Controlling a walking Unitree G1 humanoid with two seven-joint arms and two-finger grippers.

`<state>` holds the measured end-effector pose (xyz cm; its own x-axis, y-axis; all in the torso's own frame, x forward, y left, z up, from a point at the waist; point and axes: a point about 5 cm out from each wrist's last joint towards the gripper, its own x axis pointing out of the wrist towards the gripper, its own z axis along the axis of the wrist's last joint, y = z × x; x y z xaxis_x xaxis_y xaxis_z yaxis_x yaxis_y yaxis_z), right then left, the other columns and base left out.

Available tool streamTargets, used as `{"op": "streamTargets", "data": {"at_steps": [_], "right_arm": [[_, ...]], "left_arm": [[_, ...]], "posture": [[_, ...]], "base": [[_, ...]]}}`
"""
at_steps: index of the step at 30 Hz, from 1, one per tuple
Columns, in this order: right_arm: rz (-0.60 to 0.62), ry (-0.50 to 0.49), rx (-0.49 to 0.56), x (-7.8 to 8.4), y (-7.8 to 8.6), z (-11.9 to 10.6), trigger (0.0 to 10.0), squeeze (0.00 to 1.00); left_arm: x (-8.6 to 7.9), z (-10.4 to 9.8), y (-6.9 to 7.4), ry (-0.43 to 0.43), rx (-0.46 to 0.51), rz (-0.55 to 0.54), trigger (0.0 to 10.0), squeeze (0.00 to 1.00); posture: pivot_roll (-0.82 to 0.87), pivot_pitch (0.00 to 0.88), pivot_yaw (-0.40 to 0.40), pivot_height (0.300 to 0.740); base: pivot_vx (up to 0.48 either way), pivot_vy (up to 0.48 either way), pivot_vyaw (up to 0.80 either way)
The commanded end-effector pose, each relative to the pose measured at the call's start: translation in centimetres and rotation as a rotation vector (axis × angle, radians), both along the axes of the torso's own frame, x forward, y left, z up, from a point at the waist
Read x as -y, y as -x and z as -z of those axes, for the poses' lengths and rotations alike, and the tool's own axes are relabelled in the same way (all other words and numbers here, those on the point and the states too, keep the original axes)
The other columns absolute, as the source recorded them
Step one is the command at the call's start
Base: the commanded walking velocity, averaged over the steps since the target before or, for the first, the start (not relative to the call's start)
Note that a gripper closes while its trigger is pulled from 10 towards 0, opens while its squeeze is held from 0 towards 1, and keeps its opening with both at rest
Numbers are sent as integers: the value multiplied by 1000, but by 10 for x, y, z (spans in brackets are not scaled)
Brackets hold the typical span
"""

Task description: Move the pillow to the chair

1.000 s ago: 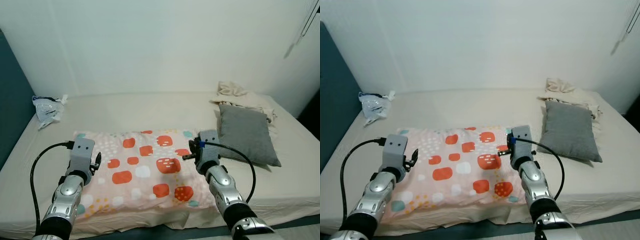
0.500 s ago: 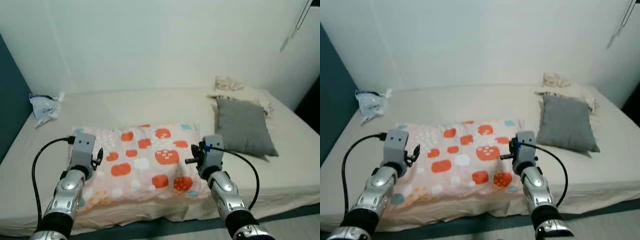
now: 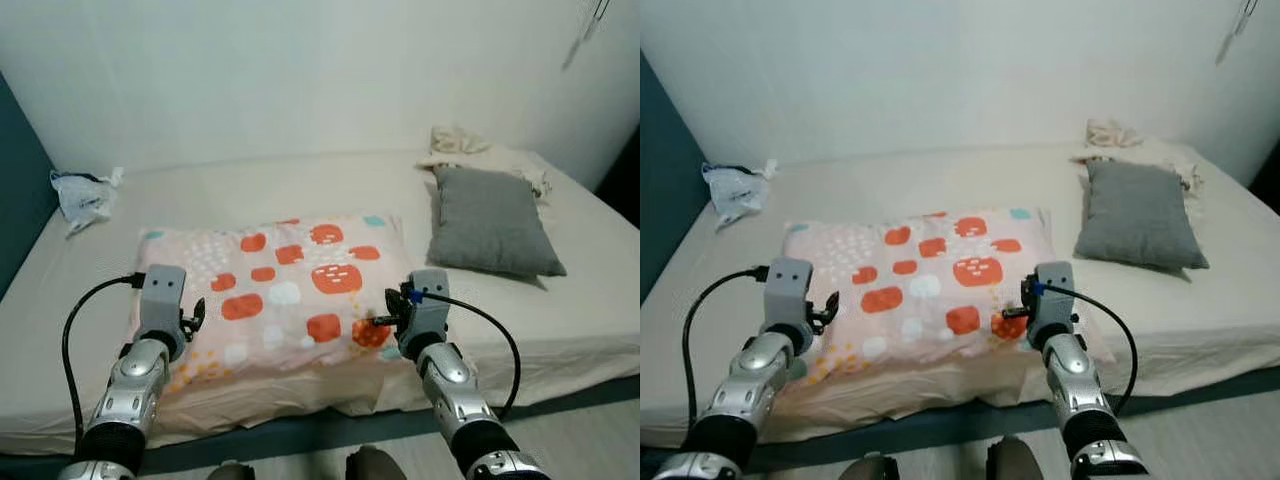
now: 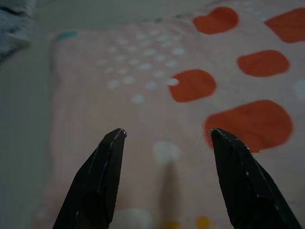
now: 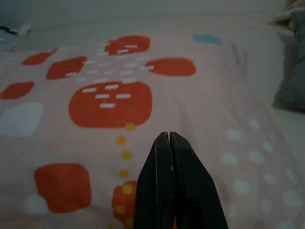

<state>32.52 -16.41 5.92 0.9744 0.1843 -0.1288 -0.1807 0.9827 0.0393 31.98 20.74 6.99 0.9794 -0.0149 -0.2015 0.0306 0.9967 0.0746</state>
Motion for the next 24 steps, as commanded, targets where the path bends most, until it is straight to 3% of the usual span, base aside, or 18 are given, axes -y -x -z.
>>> {"op": "streamTargets", "data": {"at_steps": [1,8,10,19,24], "right_arm": [[-15,-33,18,1,-1,-5,10000,0],[-55,-70,40,1,-8,-15,10000,0],[-78,-62,55,2,-15,-24,10000,0],[-144,-47,108,2,-28,-49,10000,0],[-242,-70,162,-5,-28,-63,10000,0]], "left_arm": [[-1,-11,-9,58,22,-11,10000,0],[-9,-22,-21,121,16,-37,10000,0],[-23,-30,-28,196,24,-113,10000,0],[-64,-67,-42,182,105,-241,10000,0],[-95,-101,-47,259,184,-312,10000,0]], "posture": [[-53,84,5,627],[-56,100,-1,612],[-59,134,-3,597],[-62,183,-6,577],[-65,209,-7,577]], "base": [[0,0,0],[0,0,0],[0,0,0],[0,0,0],[0,0,0]]}}
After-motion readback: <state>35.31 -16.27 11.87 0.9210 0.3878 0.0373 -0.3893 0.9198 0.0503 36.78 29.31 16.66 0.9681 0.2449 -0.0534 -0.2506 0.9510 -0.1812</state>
